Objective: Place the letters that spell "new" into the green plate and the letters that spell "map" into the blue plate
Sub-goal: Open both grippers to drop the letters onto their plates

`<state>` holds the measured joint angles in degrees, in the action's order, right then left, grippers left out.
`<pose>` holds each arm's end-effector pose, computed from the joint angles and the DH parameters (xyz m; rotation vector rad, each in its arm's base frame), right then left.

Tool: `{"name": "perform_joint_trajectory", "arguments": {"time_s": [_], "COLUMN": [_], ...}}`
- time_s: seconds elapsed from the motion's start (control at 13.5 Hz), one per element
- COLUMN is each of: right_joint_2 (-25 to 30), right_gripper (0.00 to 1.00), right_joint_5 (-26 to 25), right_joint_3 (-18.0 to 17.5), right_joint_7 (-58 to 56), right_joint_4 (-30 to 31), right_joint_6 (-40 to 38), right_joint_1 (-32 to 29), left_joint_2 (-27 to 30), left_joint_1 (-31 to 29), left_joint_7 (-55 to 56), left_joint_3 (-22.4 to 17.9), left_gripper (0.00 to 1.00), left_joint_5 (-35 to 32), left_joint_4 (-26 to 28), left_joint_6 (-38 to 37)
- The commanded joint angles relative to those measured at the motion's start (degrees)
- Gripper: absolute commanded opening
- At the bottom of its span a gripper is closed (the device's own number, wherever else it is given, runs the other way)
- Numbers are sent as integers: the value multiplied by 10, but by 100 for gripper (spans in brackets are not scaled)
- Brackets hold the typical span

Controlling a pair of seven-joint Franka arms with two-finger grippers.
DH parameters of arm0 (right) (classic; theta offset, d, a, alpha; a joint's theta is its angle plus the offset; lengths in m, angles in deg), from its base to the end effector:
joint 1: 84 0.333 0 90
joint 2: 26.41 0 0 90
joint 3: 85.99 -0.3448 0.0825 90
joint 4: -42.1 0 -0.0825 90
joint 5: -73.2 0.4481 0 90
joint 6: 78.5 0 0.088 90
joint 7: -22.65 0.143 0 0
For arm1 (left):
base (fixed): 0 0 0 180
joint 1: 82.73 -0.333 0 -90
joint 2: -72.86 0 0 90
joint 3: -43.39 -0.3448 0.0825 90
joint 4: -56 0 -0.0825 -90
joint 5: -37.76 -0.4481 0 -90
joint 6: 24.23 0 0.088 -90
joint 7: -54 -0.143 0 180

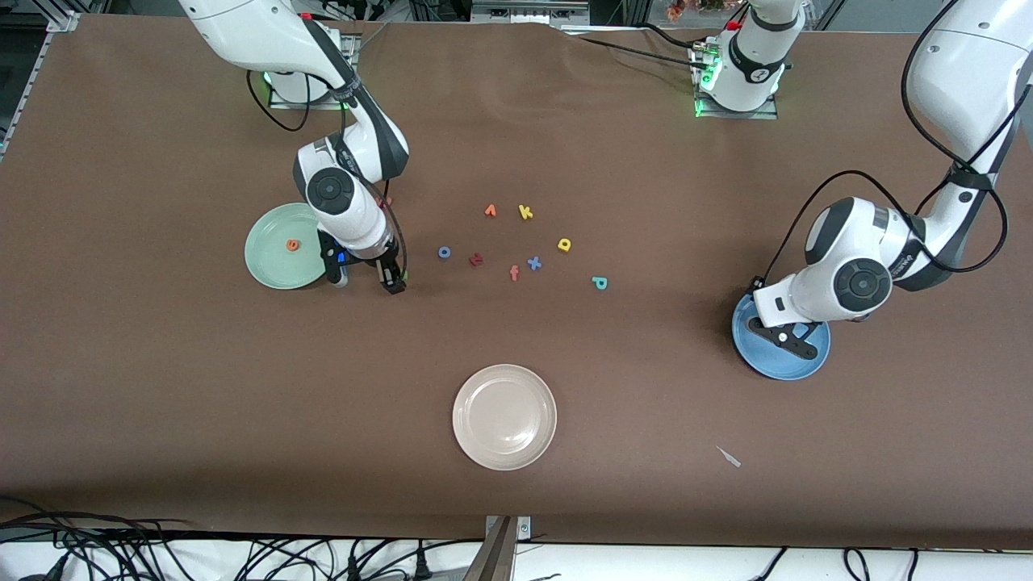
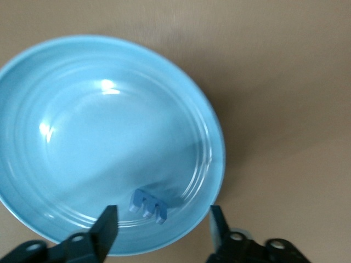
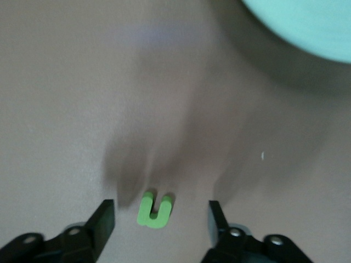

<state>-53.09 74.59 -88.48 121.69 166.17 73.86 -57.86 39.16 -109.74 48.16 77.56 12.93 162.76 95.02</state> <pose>0.5362 0.2941 0.1132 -2.5113 1.8216 0.0238 0.6592 -0.0446 0.1727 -3.0169 0.6906 0.3657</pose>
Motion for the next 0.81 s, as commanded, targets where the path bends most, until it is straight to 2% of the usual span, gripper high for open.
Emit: {"name": "perform_joint_trajectory", "arguments": {"time_s": [0.0,0.15,0.52,0.59,0.74], "right_joint_2": [-8,-8,-5,-5,-4], "right_gripper": [70,59,56,55,55], "right_joint_5": [7,7,5,5,4], "right_joint_3": [1,2,6,7,13], "right_joint_7": [16,13,9,8,5], "right_joint_4": [5,6,6,5,6], "right_joint_6": [25,25,25,25,25], "right_joint_1": [12,12,12,11,11], "left_joint_2": [10,10,29,29,25], "left_joint_1": [3,1,3,13,71], "left_joint_7": [82,157,329,356,420], "left_joint_3": [27,62,163,174,174], "left_gripper": [100,100,100,100,100], "left_joint_5": [54,59,51,44,25], "left_joint_4": [-8,4,74,88,95], "left_joint_6": [-16,-10,55,74,98]}}
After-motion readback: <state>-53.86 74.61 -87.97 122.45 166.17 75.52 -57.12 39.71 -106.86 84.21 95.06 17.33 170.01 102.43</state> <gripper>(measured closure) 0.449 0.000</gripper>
